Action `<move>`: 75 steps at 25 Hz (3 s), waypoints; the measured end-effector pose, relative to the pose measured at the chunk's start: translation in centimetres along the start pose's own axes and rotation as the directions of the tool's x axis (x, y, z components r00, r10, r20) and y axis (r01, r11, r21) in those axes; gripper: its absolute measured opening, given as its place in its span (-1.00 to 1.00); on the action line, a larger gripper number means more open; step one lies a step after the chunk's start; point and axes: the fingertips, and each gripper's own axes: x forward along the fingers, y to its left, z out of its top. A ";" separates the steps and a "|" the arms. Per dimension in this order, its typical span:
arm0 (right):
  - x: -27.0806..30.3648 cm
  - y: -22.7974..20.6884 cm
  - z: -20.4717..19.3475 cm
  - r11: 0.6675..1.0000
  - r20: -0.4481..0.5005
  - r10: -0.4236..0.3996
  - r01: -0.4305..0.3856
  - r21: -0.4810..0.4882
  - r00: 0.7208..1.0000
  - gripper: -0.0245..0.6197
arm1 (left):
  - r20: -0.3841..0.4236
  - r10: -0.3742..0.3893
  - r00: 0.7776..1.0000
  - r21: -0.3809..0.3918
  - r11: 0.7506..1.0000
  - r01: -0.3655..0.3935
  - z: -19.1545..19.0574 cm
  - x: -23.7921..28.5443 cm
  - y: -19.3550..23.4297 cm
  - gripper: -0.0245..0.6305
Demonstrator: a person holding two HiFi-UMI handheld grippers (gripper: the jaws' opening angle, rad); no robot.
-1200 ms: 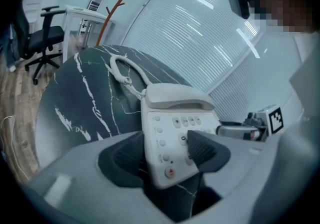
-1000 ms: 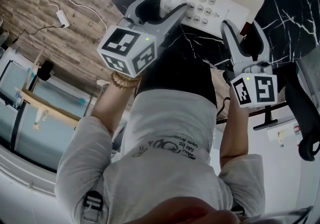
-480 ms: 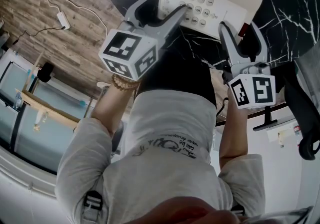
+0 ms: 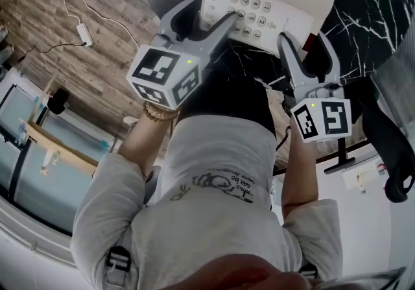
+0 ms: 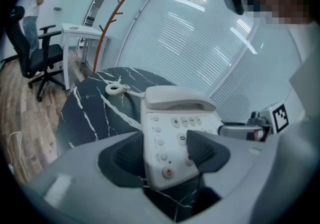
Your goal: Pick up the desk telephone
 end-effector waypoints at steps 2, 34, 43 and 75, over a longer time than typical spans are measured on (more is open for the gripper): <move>-0.6 0.3 1.0 1.000 0.012 0.002 -0.002 -0.006 1.000 -0.03 | 0.013 0.001 1.000 0.006 1.000 -0.001 1.0 -0.6 -0.5 -0.10; -14.7 8.3 15.0 0.997 0.194 0.009 0.006 -0.072 0.981 -0.02 | 0.198 -0.019 0.980 0.104 0.995 -0.002 13.4 -13.8 -12.9 -0.10; -19.0 11.2 18.0 0.994 0.256 0.013 0.015 -0.108 0.966 -0.02 | 0.263 -0.036 0.964 0.125 0.992 0.003 15.6 -18.1 -16.3 -0.09; -27.3 16.0 25.4 0.980 0.411 0.037 0.047 -0.193 0.911 -0.02 | 0.405 -0.075 0.911 0.200 0.980 -0.008 21.6 -25.9 -23.5 -0.09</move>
